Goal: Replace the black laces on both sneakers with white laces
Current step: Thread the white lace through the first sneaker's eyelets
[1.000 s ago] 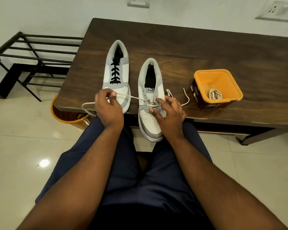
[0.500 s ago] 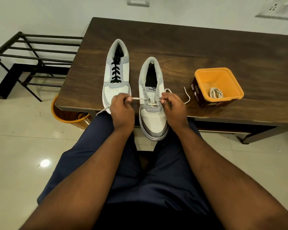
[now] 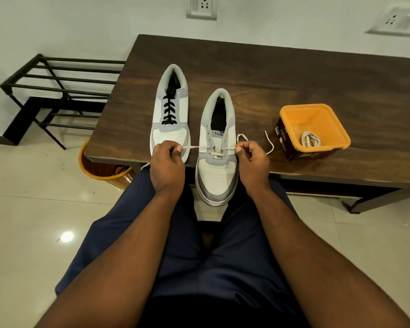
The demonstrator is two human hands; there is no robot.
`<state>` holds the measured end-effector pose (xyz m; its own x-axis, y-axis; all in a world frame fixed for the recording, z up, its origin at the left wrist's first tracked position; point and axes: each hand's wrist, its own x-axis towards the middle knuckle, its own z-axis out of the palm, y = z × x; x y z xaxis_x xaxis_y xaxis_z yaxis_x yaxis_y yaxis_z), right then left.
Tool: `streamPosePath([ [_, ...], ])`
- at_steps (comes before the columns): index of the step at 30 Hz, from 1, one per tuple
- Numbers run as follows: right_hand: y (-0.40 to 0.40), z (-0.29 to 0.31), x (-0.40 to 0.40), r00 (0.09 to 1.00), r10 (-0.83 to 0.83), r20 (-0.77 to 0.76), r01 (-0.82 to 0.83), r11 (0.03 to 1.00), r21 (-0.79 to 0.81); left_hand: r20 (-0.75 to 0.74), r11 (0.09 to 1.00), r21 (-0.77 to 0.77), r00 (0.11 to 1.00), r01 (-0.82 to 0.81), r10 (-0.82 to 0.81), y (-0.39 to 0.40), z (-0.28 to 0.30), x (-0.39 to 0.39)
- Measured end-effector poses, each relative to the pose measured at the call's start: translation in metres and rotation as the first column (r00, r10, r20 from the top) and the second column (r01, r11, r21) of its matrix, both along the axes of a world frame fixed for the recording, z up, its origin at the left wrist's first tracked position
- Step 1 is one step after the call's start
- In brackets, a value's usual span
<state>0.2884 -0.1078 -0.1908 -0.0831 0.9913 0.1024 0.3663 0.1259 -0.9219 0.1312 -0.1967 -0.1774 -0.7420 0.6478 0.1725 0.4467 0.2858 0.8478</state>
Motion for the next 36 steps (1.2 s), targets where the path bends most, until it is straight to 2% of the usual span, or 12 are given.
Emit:
streamPosePath([
  [3,-0.011,0.011,0.004,0.999,0.009,-0.033,-0.008,0.999,0.05,0.037,0.998,0.008,0.998,0.057,-0.057,-0.004,0.024,0.004],
  [6,-0.035,0.023,0.001,0.976,0.051,-0.211,-0.06,0.997,-0.038,0.321,0.946,0.233,0.901,0.225,-0.293,-0.006,0.061,0.026],
  [9,-0.064,0.037,-0.011,0.755,0.038,-0.654,-0.304,0.905,-0.298,0.534,0.876,0.36,0.699,0.32,-0.475,-0.007,0.087,0.049],
  [12,-0.078,0.041,-0.016,0.631,0.042,-0.775,-0.498,0.787,-0.363,0.611,0.837,0.463,0.58,0.29,-0.539,-0.005,0.097,0.05],
  [16,-0.074,0.049,0.001,0.537,0.073,-0.841,-0.643,0.681,-0.351,0.631,0.825,0.541,0.568,0.165,-0.528,-0.004,0.097,0.037],
  [18,-0.067,0.051,0.011,0.596,0.095,-0.797,-0.618,0.688,-0.381,0.668,0.853,0.517,0.593,0.065,-0.45,-0.006,0.092,0.022],
  [20,-0.059,0.055,0.013,0.715,0.134,-0.686,-0.527,0.748,-0.403,0.566,0.942,0.285,0.761,0.178,-0.316,-0.01,0.087,0.001],
  [22,-0.052,0.062,0.008,0.813,0.187,-0.551,-0.442,0.814,-0.377,0.114,0.904,-0.268,0.942,0.334,-0.315,-0.018,0.085,-0.011],
  [23,-0.05,0.063,0.005,0.847,0.216,-0.485,-0.415,0.839,-0.352,-0.118,0.853,-0.445,0.926,0.274,-0.359,-0.021,0.086,-0.01],
  [25,-0.044,0.066,-0.003,0.883,0.268,-0.384,-0.397,0.864,-0.31,-0.213,0.863,-0.404,0.886,0.303,-0.411,-0.02,0.092,-0.001],
  [29,-0.032,0.07,-0.012,0.912,0.298,-0.283,-0.375,0.885,-0.276,0.376,0.837,-0.003,0.776,0.547,-0.506,-0.008,0.08,0.01],
  [36,-0.009,0.062,0.007,0.92,0.386,-0.072,-0.39,0.875,-0.286,0.179,0.981,-0.066,0.97,0.181,-0.167,-0.004,0.053,-0.007],
])
